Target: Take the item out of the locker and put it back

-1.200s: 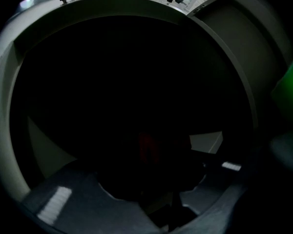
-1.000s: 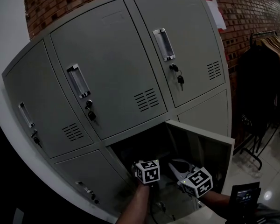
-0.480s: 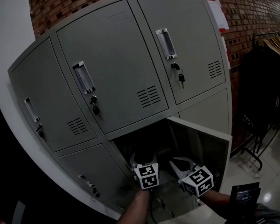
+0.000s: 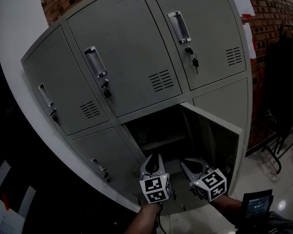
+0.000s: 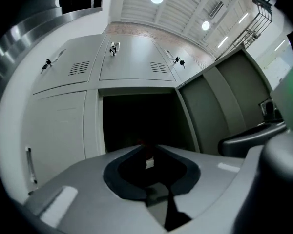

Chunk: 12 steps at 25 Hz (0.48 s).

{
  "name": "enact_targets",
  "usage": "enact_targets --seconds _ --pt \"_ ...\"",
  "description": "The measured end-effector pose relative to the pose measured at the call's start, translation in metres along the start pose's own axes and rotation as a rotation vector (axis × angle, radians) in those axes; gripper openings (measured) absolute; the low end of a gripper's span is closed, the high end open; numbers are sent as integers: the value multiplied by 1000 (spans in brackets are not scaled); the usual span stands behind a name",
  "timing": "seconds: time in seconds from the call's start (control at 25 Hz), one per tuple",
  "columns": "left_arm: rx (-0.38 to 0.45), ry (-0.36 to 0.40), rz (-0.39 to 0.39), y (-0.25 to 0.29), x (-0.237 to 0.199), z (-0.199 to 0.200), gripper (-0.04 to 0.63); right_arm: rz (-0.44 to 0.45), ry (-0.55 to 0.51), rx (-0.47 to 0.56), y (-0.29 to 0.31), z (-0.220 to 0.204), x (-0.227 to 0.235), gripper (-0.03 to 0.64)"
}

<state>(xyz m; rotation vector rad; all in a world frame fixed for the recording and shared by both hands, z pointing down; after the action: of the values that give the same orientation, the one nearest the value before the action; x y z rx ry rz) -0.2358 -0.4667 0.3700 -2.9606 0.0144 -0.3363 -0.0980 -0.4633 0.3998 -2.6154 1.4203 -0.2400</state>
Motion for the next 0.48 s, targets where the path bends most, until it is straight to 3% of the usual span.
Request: enact_targets --seconds 0.12,0.28,0.48 --pt "-30 -41 26 -28 5 -1 3 33 27 0 -13 -2 -9 0" --pt "-53 -113 21 -59 16 -5 2 46 53 6 -29 -5 -10 0" --pt "-57 -141 13 -97 24 -5 2 45 48 4 -44 -4 -24 0"
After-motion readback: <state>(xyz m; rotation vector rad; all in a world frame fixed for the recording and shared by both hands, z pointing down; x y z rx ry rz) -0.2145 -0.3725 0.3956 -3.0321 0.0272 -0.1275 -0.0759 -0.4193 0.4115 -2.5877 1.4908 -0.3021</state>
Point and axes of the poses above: the fingertips, and each gripper's own axes: y forward along the fingers, x to its right, z out of its top, the point moved 5 cm from there along -y, backward along the fingers, and after that the axes turned 4 degrees about x, right-handed, at the moved point
